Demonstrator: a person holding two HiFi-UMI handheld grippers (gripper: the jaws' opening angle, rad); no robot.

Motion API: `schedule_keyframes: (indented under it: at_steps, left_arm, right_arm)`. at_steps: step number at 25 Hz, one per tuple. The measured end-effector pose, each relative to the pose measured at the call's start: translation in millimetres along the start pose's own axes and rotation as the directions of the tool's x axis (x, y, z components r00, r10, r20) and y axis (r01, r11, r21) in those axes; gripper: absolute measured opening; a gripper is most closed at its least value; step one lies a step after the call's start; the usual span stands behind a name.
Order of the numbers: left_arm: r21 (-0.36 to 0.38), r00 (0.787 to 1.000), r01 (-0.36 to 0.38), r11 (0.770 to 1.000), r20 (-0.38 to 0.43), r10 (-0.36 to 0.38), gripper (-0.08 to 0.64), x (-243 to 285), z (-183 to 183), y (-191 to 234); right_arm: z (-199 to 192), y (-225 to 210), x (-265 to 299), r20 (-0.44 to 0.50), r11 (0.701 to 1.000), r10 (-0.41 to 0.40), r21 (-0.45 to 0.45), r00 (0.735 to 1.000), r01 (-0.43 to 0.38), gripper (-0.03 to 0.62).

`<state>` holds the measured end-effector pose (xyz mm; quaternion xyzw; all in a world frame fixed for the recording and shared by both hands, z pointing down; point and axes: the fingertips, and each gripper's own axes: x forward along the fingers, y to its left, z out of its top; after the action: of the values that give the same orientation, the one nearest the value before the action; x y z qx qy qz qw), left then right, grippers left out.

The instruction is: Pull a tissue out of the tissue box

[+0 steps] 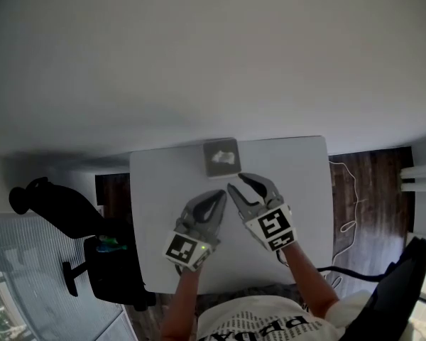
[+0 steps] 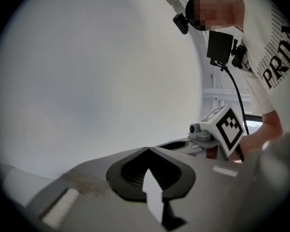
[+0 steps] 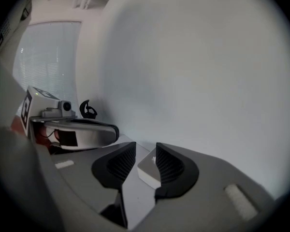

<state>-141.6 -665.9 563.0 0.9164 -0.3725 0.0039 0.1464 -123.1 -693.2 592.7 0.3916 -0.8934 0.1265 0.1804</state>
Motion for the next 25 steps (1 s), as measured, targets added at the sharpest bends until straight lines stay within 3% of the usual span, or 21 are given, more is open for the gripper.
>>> schedule_keyframes:
  at_steps: [9, 25]
  left_arm:
    - [-0.049, 1.0, -0.026, 0.998, -0.002, 0.026, -0.009, 31, -22, 35]
    - [-0.095, 0.998, -0.056, 0.994, -0.02, 0.054, -0.009, 45, -71, 58]
  right_arm:
    - [-36, -37, 48, -0.103, 0.998, -0.053, 0.03, 0.993, 0.056, 0.137]
    - [-86, -61, 82, -0.204, 0.99, -0.103, 0.077, 0.974, 0.12, 0.135]
